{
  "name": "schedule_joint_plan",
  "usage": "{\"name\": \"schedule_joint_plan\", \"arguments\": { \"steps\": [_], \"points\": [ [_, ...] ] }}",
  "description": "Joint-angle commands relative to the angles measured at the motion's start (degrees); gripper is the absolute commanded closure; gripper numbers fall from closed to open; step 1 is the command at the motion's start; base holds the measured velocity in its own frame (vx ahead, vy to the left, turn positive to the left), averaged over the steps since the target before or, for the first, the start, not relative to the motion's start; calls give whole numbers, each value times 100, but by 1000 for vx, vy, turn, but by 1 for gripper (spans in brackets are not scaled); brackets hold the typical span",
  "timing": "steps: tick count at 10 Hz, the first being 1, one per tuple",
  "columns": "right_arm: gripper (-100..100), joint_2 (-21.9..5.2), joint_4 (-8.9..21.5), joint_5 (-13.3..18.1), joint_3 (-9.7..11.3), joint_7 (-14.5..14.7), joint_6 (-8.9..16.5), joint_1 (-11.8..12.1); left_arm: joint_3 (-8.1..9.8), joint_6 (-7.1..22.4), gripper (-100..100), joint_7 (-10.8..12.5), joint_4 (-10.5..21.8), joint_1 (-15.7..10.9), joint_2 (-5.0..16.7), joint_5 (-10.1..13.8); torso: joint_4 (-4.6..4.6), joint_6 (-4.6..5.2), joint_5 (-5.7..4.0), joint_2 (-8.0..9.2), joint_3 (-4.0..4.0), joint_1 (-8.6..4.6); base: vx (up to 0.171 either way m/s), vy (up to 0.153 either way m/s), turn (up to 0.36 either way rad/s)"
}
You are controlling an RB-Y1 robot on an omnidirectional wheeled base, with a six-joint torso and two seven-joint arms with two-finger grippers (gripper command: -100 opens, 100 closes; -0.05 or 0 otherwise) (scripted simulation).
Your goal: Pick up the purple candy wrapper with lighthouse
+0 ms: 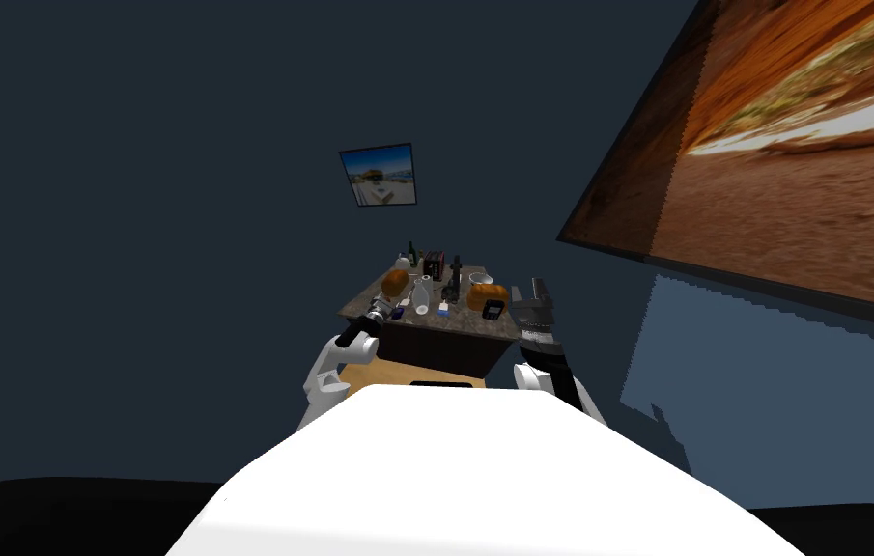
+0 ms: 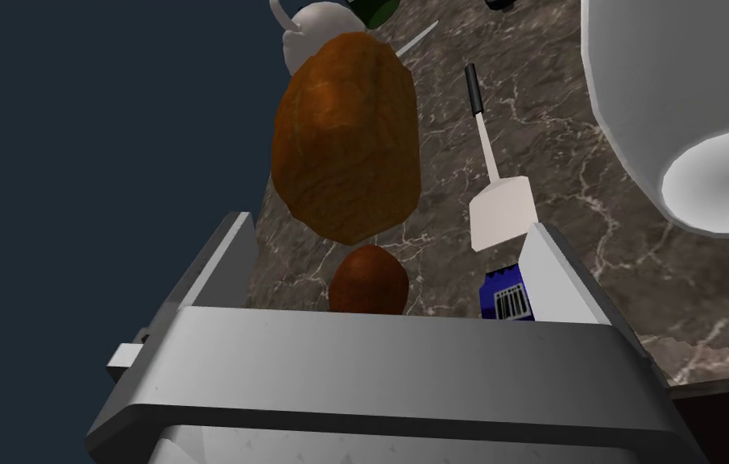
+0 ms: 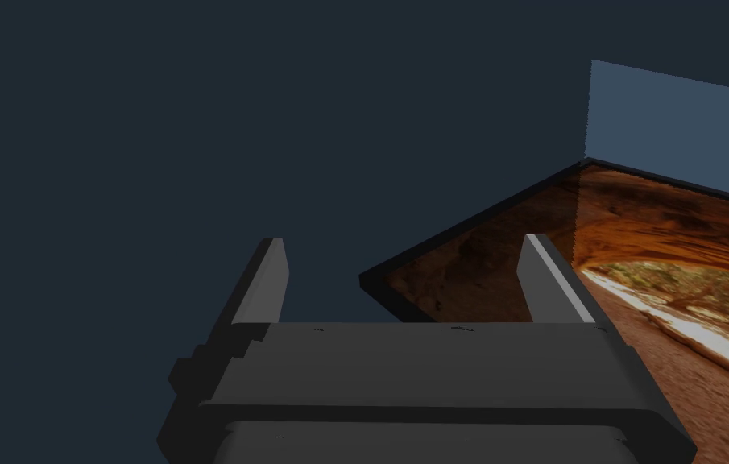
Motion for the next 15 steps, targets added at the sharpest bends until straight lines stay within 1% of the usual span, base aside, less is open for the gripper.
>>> {"name": "schedule_joint_plan", "arguments": {
  "steps": [1,2,3,4,5,6,7,8,9,10,11,12,13,14,15],
  "points": [
    [0,0,0,0,0,0,0,0,13,165,-100,44,-12,-16,26,26,0,0,0,0,0,0,6,3,8],
    [0,0,0,0,0,0,0,0,3,399,-100,266,37,-93,66,81,1,0,-1,3,2,-2,13,5,-44],
    [0,0,0,0,0,0,0,0,3,525,-100,266,37,-93,66,81,1,2,-1,1,1,-2,12,7,-32],
    [0,0,0,0,0,0,0,0,-7,718,-100,476,92,-168,107,142,0,0,0,2,1,-1,19,13,-42],
    [0,0,0,0,0,0,0,0,-7,875,-100,476,92,-168,107,142,0,1,0,-1,0,0,20,11,-20],
    [0,0,0,0,0,0,0,0,-18,1036,-100,675,153,-239,151,208,0,0,0,-1,0,1,26,11,-38],
    [0,0,0,0,0,0,0,0,-18,1201,-100,675,153,-239,151,208,0,1,0,-4,-2,1,22,10,-21],
    [0,0,0,0,0,0,0,0,-18,1216,-100,675,153,-239,151,208,-1,-1,0,-2,-1,1,8,4,5],
    [0,0,0,0,0,0,0,0,-29,1425,-100,864,218,-307,196,278,1,0,0,2,1,-2,16,9,-35],
    [0,0,0,0,0,0,0,0,-29,1546,-100,864,218,-307,196,278,0,1,0,0,0,0,19,12,-25],
    [0,0,0,0,0,0,0,0,-39,1711,-100,1043,284,-373,241,349,0,0,0,0,0,0,24,18,-26],
    [0,0,0,0,0,0,0,0,-39,1856,-100,1043,284,-373,241,349,0,0,0,-3,-1,3,22,18,-17],
    [0,0,0,0,0,0,0,0,-49,2007,-100,1211,350,-438,286,421,0,-1,1,-2,-1,3,27,15,-25],
    [0,0,0,0,0,0,0,0,-49,2169,-100,1211,350,-438,286,421,-1,0,0,-4,-2,3,23,14,-15],
    [0,0,0,0,0,0,0,0,-59,2332,-100,1371,416,-500,330,493,-1,0,0,-3,-2,2,30,14,-28]
  ]
}}
